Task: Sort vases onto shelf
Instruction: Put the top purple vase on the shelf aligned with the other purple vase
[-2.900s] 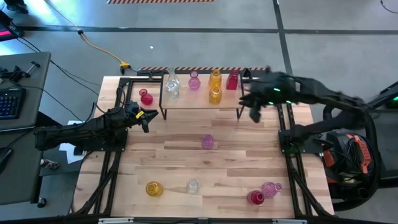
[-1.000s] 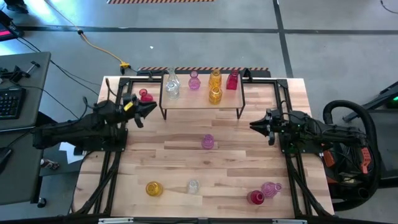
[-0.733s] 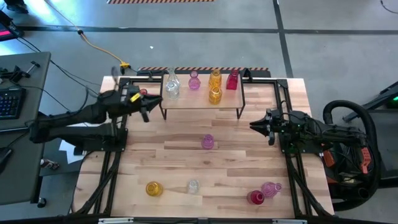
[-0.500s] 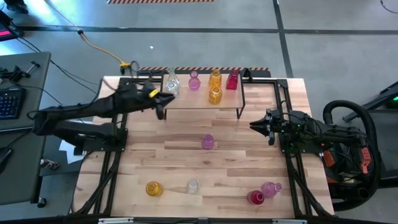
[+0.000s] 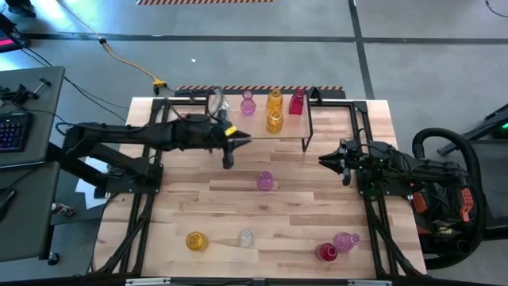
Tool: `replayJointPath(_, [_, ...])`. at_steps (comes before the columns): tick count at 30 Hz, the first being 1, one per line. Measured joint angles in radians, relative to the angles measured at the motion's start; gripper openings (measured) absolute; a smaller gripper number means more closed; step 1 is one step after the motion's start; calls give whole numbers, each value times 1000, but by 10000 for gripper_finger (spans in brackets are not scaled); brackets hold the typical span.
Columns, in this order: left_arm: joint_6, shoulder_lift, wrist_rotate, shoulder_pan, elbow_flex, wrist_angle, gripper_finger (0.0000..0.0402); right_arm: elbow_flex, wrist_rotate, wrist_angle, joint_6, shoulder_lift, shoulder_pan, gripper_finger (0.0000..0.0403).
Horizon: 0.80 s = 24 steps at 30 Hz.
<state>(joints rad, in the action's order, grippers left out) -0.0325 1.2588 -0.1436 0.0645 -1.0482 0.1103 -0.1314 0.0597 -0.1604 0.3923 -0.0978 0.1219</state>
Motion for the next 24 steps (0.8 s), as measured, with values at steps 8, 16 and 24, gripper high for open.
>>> replayJointPath(8, [-81,142,1,-82,-78,47,65,0,0,-9,0,0,0,69])
replayJointPath(16, [-119,220,-10,-133,-98,48,65,0,0,-16,0,0,0,69])
replayJointPath(24, [-39,288,-13,-145,-99,48,70,0,0,-19,0,0,0,69])
